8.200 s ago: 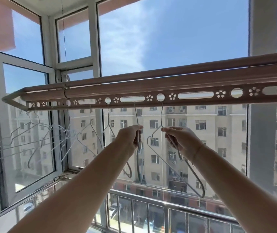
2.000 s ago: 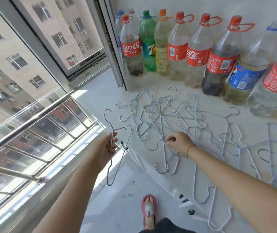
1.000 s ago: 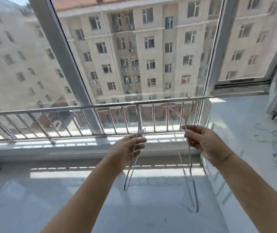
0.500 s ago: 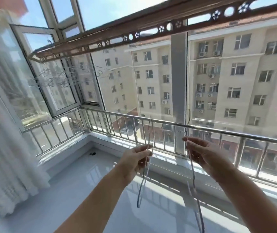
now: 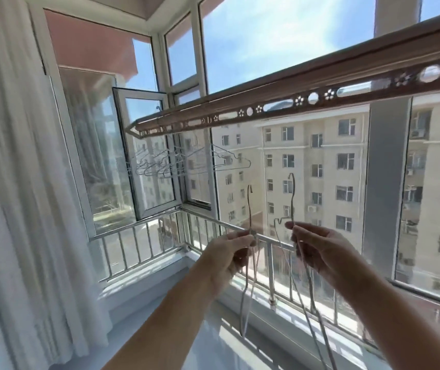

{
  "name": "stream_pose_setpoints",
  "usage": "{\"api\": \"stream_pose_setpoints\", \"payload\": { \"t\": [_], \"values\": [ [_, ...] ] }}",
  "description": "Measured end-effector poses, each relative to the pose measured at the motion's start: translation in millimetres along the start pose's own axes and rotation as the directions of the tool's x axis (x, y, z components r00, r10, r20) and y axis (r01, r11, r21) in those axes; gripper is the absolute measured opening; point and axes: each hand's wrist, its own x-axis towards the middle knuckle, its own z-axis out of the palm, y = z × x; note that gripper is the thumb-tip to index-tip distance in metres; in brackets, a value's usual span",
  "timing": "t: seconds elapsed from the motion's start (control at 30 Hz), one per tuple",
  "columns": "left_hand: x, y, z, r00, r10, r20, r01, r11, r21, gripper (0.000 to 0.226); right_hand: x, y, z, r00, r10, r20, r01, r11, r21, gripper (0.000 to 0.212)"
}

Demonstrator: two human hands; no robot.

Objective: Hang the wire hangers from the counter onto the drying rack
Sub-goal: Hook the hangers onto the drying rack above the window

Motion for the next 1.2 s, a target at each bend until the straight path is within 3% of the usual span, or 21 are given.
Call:
{"api": "stream_pose_setpoints", "payload": {
  "t": [0.37, 0.63, 0.93, 1.2],
  "values": [
    [177, 107, -32, 0.988, 0.127, 0.092, -0.122, 0.991, -0.062, 0.025, 190, -46, 41, 0.987, -0.159, 0.006, 0.159, 0.985, -0.072, 0.022],
    [285, 162, -54, 0.959, 0.201, 0.200, -0.177, 0.975, -0.131, 0.017, 291, -62, 74, 0.965, -0.247, -0.091, 0.231, 0.960, -0.156, 0.020],
    [371, 191, -73, 0.928, 0.197, 0.317, -0.138, 0.970, -0.199, 0.017, 348, -64, 82, 0.927, -0.315, -0.204, 0.271, 0.938, -0.217, 0.023],
    [414, 173, -82, 0.907, 0.139, 0.398, -0.061, 0.977, -0.203, 0.016, 368, -49, 67, 0.911, -0.301, -0.283, 0.244, 0.945, -0.219, 0.016]
  ]
}}
